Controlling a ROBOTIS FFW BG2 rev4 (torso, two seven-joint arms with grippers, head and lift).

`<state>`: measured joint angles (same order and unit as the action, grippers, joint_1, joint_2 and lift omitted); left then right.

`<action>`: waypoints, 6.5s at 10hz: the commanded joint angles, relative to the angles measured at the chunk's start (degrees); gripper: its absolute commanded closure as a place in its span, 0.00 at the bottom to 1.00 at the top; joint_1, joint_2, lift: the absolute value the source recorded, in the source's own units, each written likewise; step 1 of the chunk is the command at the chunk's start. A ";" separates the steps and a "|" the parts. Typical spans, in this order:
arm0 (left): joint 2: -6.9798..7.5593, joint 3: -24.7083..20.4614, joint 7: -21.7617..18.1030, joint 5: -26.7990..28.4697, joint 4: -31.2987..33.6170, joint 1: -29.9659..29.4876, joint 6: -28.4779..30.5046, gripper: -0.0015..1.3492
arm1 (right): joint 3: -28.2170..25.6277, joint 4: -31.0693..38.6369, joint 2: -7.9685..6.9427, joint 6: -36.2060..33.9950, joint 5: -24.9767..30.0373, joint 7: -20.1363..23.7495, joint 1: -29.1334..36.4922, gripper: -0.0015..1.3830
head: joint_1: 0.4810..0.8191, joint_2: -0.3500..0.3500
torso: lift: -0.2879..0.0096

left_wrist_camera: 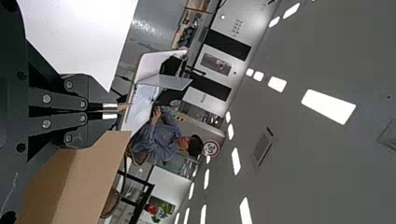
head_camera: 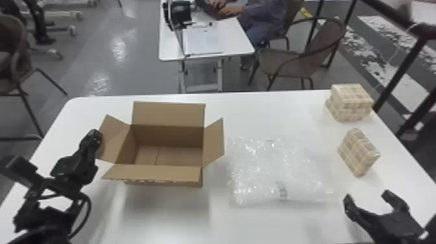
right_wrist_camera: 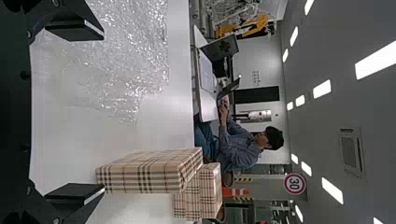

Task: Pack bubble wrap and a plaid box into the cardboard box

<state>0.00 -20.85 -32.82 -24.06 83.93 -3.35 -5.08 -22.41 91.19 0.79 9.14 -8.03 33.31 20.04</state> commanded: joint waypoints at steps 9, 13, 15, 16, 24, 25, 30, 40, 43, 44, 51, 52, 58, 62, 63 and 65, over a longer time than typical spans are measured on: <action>-0.15 2.75 0.65 -0.90 0.35 -0.51 -0.72 0.89 | 1.23 20.25 -0.84 -24.17 7.68 -1.41 -2.28 0.11 | 0.63 0.48 | 0.60; -0.15 3.71 0.74 -2.22 0.35 -0.69 -1.78 0.89 | 8.44 28.60 -0.84 -48.86 14.80 -3.95 -8.44 0.11 | 0.63 0.53 | 0.60; -0.15 4.42 0.82 -2.84 0.35 -0.95 -2.22 0.89 | 11.16 29.39 -0.84 -58.97 14.54 -7.73 -11.25 0.11 | 0.63 0.54 | 0.60; -0.15 4.86 0.82 -3.10 0.35 -0.95 -2.57 0.89 | 12.83 29.57 -0.84 -68.64 15.06 -8.52 -14.59 0.11 | 0.63 0.54 | 0.60; 4.39 13.91 7.15 -6.88 0.35 -1.13 -4.24 0.89 | 16.70 18.67 5.80 -96.15 2.93 -15.29 -31.20 0.10 | 0.63 0.55 | 0.60; 4.83 14.35 7.50 -7.06 0.35 -1.04 -4.59 0.89 | 17.84 16.83 5.54 -93.78 3.55 -15.29 -31.38 0.10 | 0.63 0.55 | 0.60; 4.83 14.35 7.59 -7.50 0.35 -0.95 -4.68 0.89 | 18.72 4.78 0.79 -80.15 2.32 -15.20 -31.29 0.12 | 0.63 0.61 | 0.60; 4.83 14.44 7.59 -8.02 0.35 -1.13 -4.76 0.89 | 15.56 14.19 3.34 -80.77 -0.41 -10.19 -27.68 0.73 | 0.63 0.64 | 0.60; 4.83 13.91 7.59 -8.20 0.35 -1.31 -5.38 0.89 | 8.88 26.23 7.56 -88.85 -1.37 -7.03 -24.08 0.73 | 0.63 0.59 | 0.60; 4.83 13.73 7.59 -8.29 0.35 -1.22 -5.47 0.89 | 5.98 29.66 7.91 -89.56 -3.04 -7.03 -22.32 0.73 | 0.63 0.55 | 0.60; 4.48 19.27 19.72 -7.06 -0.09 -3.59 -16.28 0.89 | -4.04 41.08 7.47 -87.36 -13.68 -2.64 -21.01 0.73 | 0.63 0.49 | 0.60; 4.22 20.59 22.18 -6.71 -0.17 -4.03 -18.30 0.89 | -3.25 40.64 6.86 -86.04 -14.47 -2.64 -21.62 0.73 | 0.63 0.49 | 0.60; 4.57 22.96 25.26 -6.00 -0.26 -3.85 -21.20 0.89 | 15.29 23.24 3.08 -70.84 -23.61 -2.64 -28.92 0.73 | 0.59 0.67 | 0.60; 4.66 23.58 26.14 -5.91 -0.17 -3.59 -22.52 0.89 | 25.84 8.74 1.06 -63.81 -25.72 -0.44 -34.10 0.73 | 0.53 0.85 | 0.60; 4.66 23.66 26.22 -6.18 -0.17 -3.50 -22.87 0.89 | 26.72 5.05 0.62 -62.75 -25.02 -0.17 -34.10 0.73 | 0.55 0.88 | 0.60; 4.75 23.84 26.22 -6.53 -0.17 -3.59 -23.22 0.89 | 29.18 -2.60 0.18 -57.13 -23.52 1.67 -34.72 0.73 | 0.61 0.91 | 0.60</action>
<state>4.70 2.93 -6.58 -30.50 83.75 -6.93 -28.20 6.00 90.91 1.06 -49.80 -31.68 35.04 -14.40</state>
